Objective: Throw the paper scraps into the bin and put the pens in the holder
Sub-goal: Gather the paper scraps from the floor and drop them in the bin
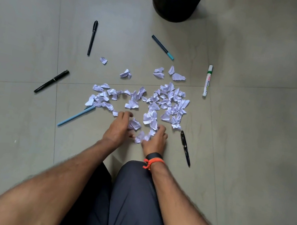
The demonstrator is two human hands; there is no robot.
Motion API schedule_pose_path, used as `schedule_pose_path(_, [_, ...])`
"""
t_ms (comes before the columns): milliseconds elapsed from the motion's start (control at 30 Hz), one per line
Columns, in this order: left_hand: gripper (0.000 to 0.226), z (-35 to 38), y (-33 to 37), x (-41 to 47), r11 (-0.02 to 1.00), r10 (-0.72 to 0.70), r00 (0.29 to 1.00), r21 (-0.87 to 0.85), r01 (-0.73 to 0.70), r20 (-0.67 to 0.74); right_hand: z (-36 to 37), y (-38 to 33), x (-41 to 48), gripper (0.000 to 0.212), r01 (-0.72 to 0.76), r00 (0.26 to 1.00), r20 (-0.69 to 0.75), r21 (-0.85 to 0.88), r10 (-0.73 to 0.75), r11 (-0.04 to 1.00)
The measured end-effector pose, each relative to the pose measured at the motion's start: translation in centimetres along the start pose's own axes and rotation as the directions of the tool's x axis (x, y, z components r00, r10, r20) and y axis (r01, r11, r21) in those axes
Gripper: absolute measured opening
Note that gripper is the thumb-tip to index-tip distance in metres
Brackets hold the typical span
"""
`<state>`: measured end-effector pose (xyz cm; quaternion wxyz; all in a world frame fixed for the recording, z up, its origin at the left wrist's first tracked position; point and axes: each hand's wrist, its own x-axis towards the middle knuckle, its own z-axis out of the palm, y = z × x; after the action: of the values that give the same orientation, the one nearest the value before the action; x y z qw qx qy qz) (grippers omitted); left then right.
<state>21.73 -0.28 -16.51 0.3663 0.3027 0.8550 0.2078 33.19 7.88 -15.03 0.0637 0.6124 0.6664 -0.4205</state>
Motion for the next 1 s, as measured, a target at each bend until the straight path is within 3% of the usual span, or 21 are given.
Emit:
schedule_pose_path(67, [0.068,0.0,0.8,1.1,0.999,0.025,1.000,0.032,-0.025,0.012,0.3,-1.7,1.6,0.046,0.081,0.996,-0.031,0.033,-0.080,0.996])
schedule_pose_path(133, [0.065,-0.4,1.7,2.2,0.999,0.046,0.997,-0.002,-0.046,-0.061,-0.8,-2.9,3.2,0.047,0.154,0.984,-0.098,0.048,-0.149,0.987])
schedule_pose_path(267, [0.056,-1.9,2.9,3.1,0.991,-0.026,0.969,-0.133,-0.006,-0.244,-3.4,-2.5,4.5,0.064,0.095,0.953,-0.293,0.027,-0.083,0.995])
schedule_pose_path(400, [0.068,-2.1,1.7,1.8,0.995,-0.091,0.947,-0.061,0.075,-0.307,-2.1,-1.4,4.7,0.073,-0.049,0.965,-0.259,-0.013,0.044,0.999])
schedule_pose_path(567, [0.077,-3.4,-0.3,1.5,0.918,-0.390,0.841,-0.225,0.325,-0.376,-0.8,-4.2,6.0,0.055,0.139,0.975,-0.180,0.053,-0.128,0.989])
schedule_pose_path(667, [0.081,-4.9,-1.2,2.2,0.923,-0.383,0.813,-0.202,0.327,-0.437,-2.7,-5.1,7.2,0.056,0.183,0.942,-0.293,0.046,-0.162,0.982])
schedule_pose_path(767, [0.081,-7.2,-2.4,3.7,0.934,-0.355,0.802,-0.150,0.324,-0.481,-5.9,-5.1,9.9,0.053,0.126,0.917,-0.374,-0.052,-0.137,0.991])
schedule_pose_path(900, [0.084,-9.5,-3.5,5.9,0.898,-0.440,0.815,-0.166,0.408,-0.377,-7.1,-6.1,13.3,0.051,-0.035,0.972,-0.236,-0.136,0.002,0.990])
schedule_pose_path(1000, [0.072,-9.0,-3.0,7.0,0.928,-0.370,0.884,-0.149,0.340,-0.286,-5.7,-7.8,13.1,0.039,0.101,0.988,-0.104,-0.153,-0.118,0.983])
